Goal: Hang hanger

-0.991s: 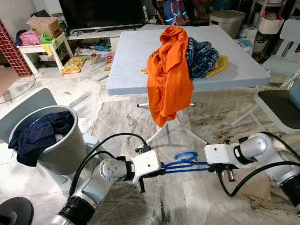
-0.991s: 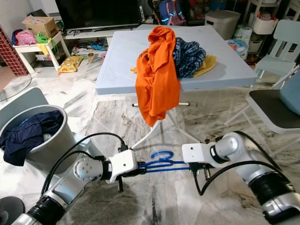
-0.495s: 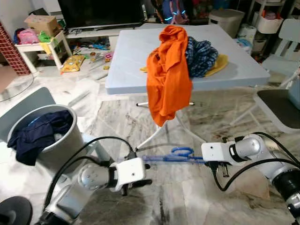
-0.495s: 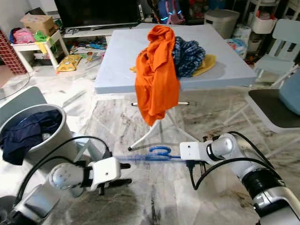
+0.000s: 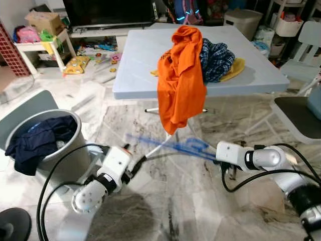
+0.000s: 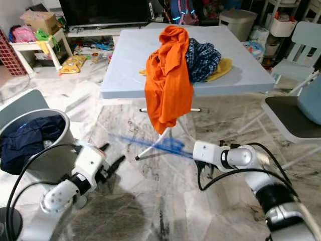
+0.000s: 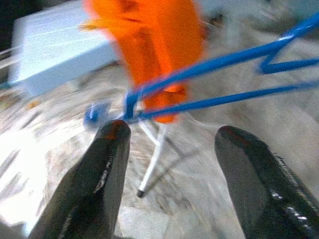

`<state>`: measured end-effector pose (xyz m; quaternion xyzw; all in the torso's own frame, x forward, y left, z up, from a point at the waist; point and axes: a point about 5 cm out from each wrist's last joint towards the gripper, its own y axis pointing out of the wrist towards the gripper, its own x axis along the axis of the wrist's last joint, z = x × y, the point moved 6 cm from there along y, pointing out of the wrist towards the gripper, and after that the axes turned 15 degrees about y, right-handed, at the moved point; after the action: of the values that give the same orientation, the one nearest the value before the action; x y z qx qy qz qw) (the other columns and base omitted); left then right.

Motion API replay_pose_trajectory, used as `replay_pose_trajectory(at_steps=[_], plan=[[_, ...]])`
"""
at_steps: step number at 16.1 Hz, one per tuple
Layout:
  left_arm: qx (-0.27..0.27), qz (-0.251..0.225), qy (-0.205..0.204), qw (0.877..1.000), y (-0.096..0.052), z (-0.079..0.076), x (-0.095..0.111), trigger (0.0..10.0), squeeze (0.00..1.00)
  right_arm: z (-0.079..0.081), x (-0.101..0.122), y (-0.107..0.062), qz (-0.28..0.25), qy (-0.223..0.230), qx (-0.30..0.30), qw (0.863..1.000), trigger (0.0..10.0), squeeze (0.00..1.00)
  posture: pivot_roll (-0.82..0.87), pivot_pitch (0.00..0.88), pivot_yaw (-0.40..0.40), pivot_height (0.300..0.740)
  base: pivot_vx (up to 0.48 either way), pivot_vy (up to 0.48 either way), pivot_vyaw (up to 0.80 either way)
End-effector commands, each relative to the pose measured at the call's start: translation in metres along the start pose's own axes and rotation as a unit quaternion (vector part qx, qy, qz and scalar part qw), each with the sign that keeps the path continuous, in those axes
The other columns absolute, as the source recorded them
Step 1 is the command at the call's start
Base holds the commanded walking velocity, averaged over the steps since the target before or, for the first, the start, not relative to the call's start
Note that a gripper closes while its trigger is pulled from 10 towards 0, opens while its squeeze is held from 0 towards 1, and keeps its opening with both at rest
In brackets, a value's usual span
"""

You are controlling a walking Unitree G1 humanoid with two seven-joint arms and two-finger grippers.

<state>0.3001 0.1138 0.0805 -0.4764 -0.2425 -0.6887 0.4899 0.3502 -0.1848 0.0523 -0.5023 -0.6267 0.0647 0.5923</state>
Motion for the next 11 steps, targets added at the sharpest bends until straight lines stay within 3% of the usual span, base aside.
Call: replay_pose_trajectory(at_steps=[1, 4, 7, 8, 9, 11], plan=[[0.063, 0.01, -0.024, 0.998, -0.005, 0.018, -0.001, 10.0, 1.0, -0.005, 0.019, -0.003, -0.052, 0.028, -0.03, 0.998, 0.0, 0.0, -0.15, 0.0, 0.025, 0.74, 0.0, 0.0, 0.0], [0.137, 0.029, -0.047, 0.989, -0.014, 0.032, -0.012, 10.0, 1.0, 0.014, 0.027, 0.004, -0.111, 0.099, -0.057, 0.987, 0.0, 0.0, -0.16, 0.0, 0.05, 0.74, 0.0, 0.0, 0.0], [0.213, 0.064, -0.082, 0.972, -0.024, 0.052, -0.028, 10.0, 1.0, 0.03, 0.034, 0.005, -0.152, 0.147, -0.071, 0.975, 0.0, 0.0, -0.15, 0.0, 0.062, 0.74, 0.0, 0.0, 0.0], [0.224, 0.065, -0.084, 0.969, -0.023, 0.055, -0.026, 10.0, 0.47, 0.031, 0.047, 0.0, -0.186, 0.164, -0.069, 0.966, 10.0, 0.0, -0.14, 0.0, 0.047, 0.74, 0.0, 0.0, 0.0], [0.228, 0.06, -0.094, 0.967, -0.022, 0.056, -0.023, 10.0, 0.0, 0.033, 0.058, -0.002, -0.204, 0.161, -0.063, 0.964, 10.0, 0.0, -0.13, 0.0, 0.041, 0.74, 0.0, 0.0, 0.0], [0.236, 0.062, -0.11, 0.963, -0.022, 0.058, -0.023, 10.0, 0.0, 0.035, 0.07, -0.001, -0.218, 0.156, -0.055, 0.962, 10.0, 0.0, -0.12, 0.0, 0.031, 0.74, 0.0, 0.0, 0.69]])
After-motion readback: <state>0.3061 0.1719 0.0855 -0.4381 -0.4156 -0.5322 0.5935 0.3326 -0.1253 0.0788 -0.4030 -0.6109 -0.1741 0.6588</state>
